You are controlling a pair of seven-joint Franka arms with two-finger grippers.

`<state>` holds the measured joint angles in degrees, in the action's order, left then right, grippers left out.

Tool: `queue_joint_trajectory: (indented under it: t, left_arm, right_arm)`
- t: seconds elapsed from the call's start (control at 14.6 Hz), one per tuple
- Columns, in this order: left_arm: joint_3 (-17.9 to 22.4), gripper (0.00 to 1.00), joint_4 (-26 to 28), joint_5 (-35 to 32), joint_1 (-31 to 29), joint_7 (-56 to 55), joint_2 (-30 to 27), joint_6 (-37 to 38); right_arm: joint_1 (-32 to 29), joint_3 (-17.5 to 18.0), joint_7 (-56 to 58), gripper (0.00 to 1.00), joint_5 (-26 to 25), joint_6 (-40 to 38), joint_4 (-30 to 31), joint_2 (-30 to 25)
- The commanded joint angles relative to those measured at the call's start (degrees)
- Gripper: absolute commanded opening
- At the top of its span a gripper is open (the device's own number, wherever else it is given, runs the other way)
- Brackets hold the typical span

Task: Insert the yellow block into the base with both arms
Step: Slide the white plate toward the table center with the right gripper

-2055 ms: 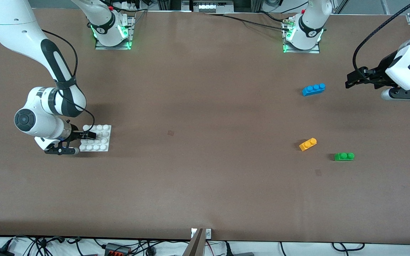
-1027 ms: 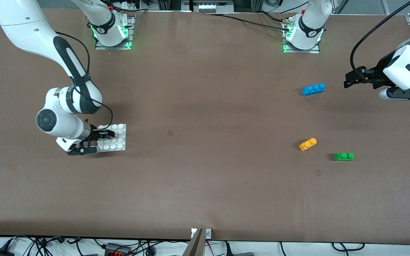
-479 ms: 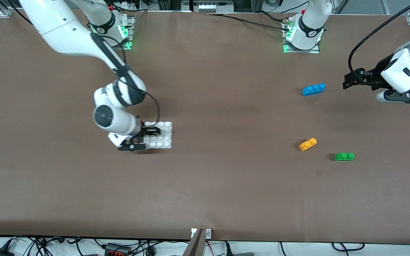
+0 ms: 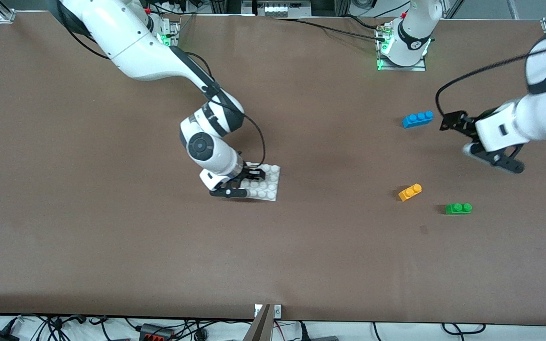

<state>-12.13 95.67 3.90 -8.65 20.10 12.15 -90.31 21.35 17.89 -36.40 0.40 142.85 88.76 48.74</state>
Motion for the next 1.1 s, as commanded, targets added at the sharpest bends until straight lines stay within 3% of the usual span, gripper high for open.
queue_joint_trajectory:
  t: [0.0, 0.14, 0.27, 0.41, 0.62, 0.68, 0.75, 0.82, 1.03]
  left_arm:
    - [-0.52, 1.00, -1.45, -5.09, 2.06, 9.90, 5.32, -5.81]
    - [-0.52, 1.00, -0.22, -6.09, 1.80, 20.12, 9.01, -12.85]
    - [-0.52, 1.00, 3.45, -6.27, 1.54, 21.56, 10.70, -19.25]
    - [-0.61, 1.00, 10.65, -6.97, 2.06, 23.58, 9.47, -29.62]
    - [-0.61, 1.00, 13.57, -7.06, 1.62, 24.72, 10.87, -34.83]
    - [-0.52, 1.00, 16.19, -7.15, 1.71, 26.64, 10.79, -39.11]
    - [-0.52, 1.00, 19.70, -7.15, 1.45, 28.49, 10.88, -45.25]
    - [-0.44, 1.00, 21.39, -7.15, 1.36, 29.90, 11.05, -48.87]
    - [0.00, 1.00, 21.49, -8.02, 1.27, 33.06, 12.98, -50.84]
  right_arm:
    - [4.22, -0.32, -0.52, 0.63, 0.83, 4.34, -7.72, 7.68]
    - [6.41, -0.32, 0.01, 0.60, 0.83, 10.14, -7.72, 8.30]
    - [7.04, -0.32, 0.45, 0.60, 0.48, 11.04, -7.72, 8.56]
    - [7.30, -0.32, 0.62, 0.60, 0.48, 11.04, -7.81, 8.39]
    - [5.99, 0.12, 0.71, 0.61, 0.66, 10.61, -7.81, 7.34]
    - [5.64, 0.12, 0.71, 0.67, 0.66, 10.17, -7.81, 6.72]
    - [5.46, 0.12, 0.63, 0.95, 0.66, 8.69, -7.81, 5.76]
    - [5.28, 0.04, 0.62, 1.00, 0.66, 7.37, -7.81, 4.36]
    - [3.70, 0.12, 0.71, 1.00, 0.57, 1.48, -7.81, -0.04]
